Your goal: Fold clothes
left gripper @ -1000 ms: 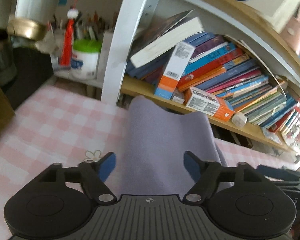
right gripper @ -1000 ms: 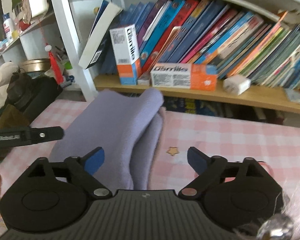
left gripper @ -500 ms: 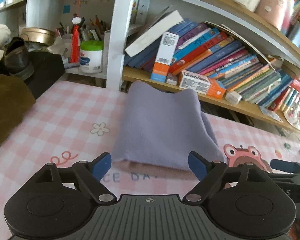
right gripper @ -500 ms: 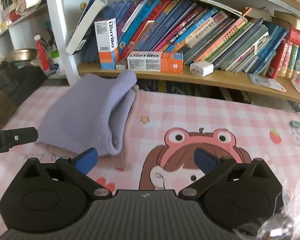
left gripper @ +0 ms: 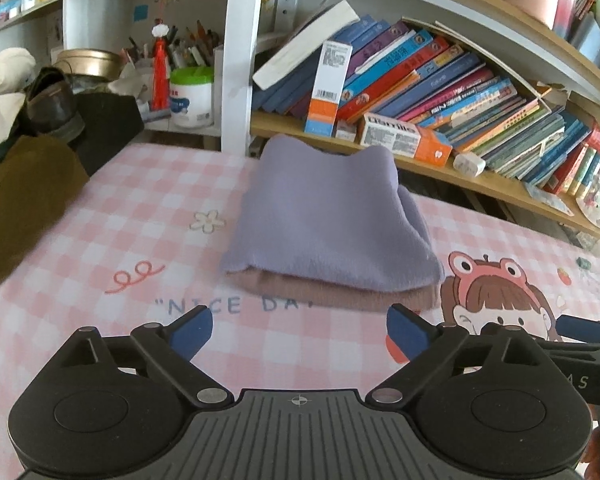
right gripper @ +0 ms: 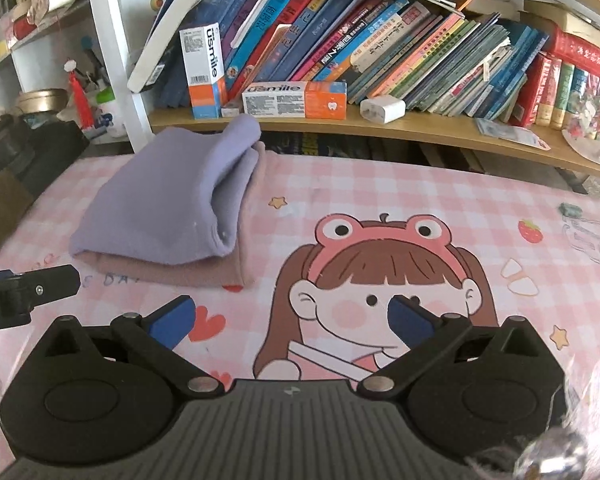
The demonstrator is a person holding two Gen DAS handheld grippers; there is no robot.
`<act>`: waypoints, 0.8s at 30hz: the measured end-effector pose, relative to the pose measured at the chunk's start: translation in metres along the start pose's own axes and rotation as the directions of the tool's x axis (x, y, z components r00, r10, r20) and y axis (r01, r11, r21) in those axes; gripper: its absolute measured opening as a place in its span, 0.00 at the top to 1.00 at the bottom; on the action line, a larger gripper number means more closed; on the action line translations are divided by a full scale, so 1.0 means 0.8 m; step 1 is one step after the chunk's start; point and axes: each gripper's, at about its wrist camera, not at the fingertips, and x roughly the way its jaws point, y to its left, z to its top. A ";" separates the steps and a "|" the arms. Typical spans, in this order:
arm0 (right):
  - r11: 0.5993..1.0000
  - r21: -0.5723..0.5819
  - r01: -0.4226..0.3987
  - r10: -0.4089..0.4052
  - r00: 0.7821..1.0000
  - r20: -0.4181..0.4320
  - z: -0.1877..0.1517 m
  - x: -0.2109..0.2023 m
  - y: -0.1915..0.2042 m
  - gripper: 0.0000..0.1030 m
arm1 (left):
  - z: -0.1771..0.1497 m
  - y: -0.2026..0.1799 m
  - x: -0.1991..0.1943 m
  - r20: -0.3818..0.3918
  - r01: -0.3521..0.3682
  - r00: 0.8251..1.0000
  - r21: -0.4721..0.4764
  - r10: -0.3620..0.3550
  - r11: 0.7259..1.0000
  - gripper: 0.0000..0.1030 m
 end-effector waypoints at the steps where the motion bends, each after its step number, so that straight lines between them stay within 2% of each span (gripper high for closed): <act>1: 1.000 -0.005 0.009 -0.009 1.000 -0.004 -0.002 0.000 0.000 0.00 | -0.002 -0.001 0.000 -0.006 -0.001 1.000 0.000 0.001 1.000 0.07; 17: 1.000 -0.025 0.020 -0.021 0.999 -0.031 -0.009 0.000 0.007 0.00 | -0.014 -0.008 0.005 -0.034 -0.023 0.999 0.036 0.025 0.999 0.03; 24: 0.999 -0.029 0.018 -0.019 0.999 -0.035 -0.009 0.001 0.008 0.00 | -0.014 -0.008 0.006 -0.036 -0.010 0.999 0.039 0.011 0.999 0.02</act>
